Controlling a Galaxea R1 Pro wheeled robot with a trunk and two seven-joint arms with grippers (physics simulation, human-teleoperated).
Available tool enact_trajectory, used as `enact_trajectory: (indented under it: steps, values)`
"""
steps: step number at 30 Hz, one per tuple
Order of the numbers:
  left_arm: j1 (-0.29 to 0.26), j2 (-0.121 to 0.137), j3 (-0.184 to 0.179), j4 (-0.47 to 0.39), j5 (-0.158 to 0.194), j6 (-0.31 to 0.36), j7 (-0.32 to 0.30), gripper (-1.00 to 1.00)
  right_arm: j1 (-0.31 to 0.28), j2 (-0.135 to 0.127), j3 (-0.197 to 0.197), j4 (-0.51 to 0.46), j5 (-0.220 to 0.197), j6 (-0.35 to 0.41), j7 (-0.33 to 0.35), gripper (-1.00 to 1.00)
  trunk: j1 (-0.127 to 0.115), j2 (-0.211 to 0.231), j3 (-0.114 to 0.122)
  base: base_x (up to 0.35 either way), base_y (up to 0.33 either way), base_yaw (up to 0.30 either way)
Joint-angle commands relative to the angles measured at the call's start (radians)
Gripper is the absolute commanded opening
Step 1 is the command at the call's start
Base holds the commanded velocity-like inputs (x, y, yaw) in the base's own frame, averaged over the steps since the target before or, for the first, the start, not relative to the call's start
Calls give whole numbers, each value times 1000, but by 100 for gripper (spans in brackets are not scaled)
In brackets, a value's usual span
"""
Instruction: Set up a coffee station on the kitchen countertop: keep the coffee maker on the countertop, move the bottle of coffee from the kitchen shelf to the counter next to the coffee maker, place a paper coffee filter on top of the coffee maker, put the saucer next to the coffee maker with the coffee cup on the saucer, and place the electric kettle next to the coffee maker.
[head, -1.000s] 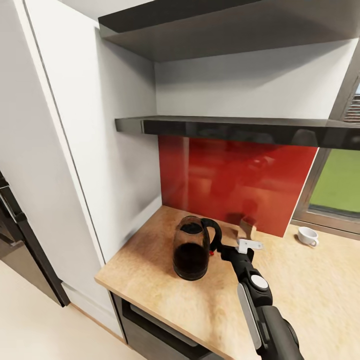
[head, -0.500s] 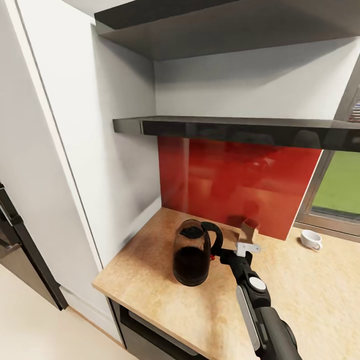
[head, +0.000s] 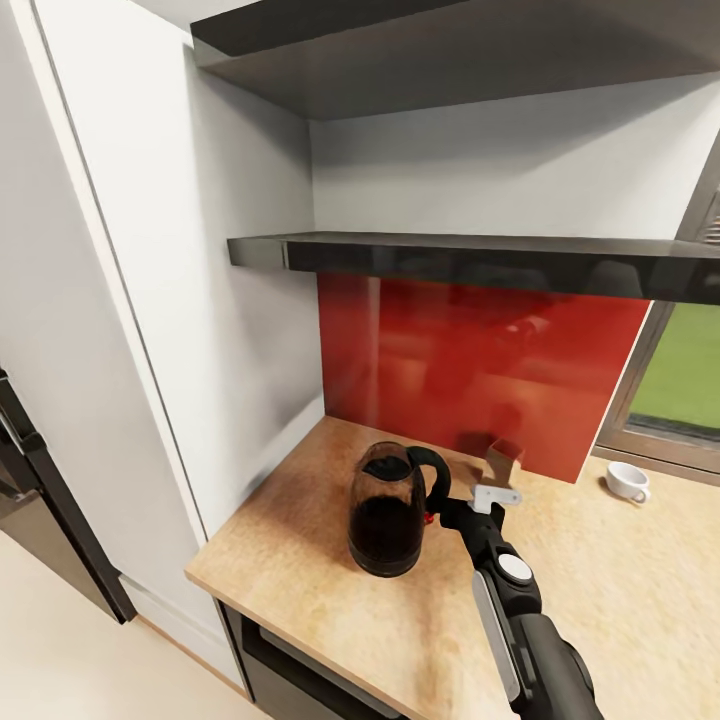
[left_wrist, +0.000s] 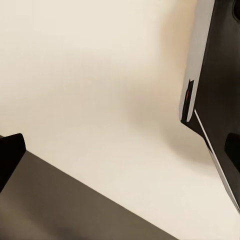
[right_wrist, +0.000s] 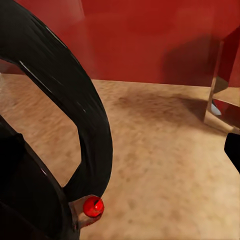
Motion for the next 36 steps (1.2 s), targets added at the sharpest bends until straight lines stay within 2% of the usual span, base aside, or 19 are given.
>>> enact_trajectory:
  steps: [1, 36]
  values:
    - [0, 0, -4, -2, 8, -2, 2, 100, -1, 1, 0, -1, -2, 5, -3, 100, 1, -2, -2, 1, 1, 0]
    - [0, -2, -3, -2, 8, 4, 2, 100, -1, 1, 1, 0, 0, 4, -2, 100, 1, -2, -2, 48, 0, 0]
